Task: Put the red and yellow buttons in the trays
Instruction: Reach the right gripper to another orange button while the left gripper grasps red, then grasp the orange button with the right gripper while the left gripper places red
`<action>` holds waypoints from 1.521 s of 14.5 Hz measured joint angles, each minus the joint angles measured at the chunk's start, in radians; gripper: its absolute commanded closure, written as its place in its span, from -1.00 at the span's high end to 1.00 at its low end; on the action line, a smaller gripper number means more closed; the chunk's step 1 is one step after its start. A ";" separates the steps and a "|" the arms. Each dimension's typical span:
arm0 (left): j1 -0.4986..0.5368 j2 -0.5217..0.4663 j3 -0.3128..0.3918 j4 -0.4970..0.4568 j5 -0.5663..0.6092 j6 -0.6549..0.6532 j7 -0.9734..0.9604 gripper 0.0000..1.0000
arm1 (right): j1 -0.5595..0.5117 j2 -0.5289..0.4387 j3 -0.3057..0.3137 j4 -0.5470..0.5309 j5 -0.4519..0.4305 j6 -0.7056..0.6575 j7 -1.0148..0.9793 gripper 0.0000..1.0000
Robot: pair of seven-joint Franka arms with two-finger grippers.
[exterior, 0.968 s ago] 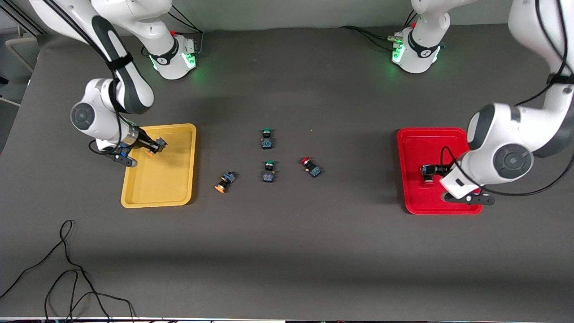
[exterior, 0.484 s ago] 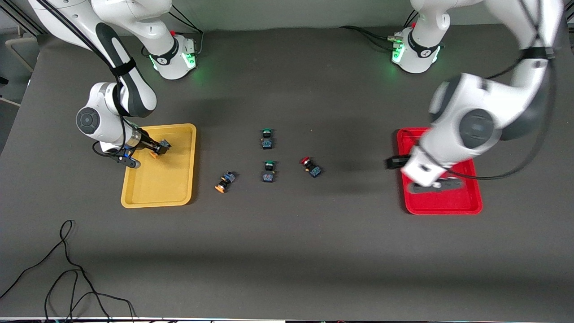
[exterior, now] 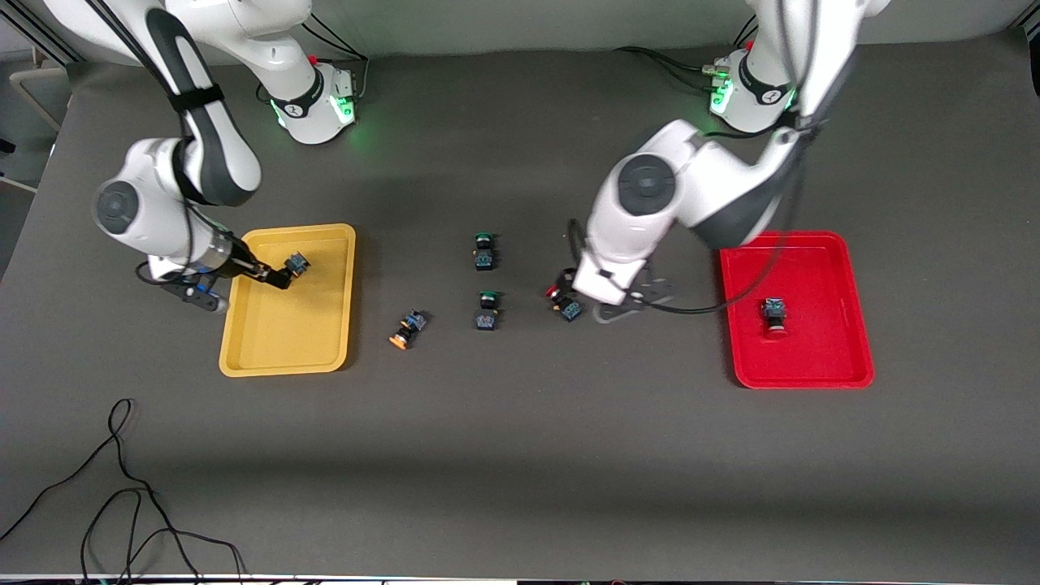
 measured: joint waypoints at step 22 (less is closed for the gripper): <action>0.013 0.219 0.009 0.231 0.137 -0.072 -0.074 -0.34 | 0.006 0.425 0.422 0.320 -0.177 0.163 0.680 1.00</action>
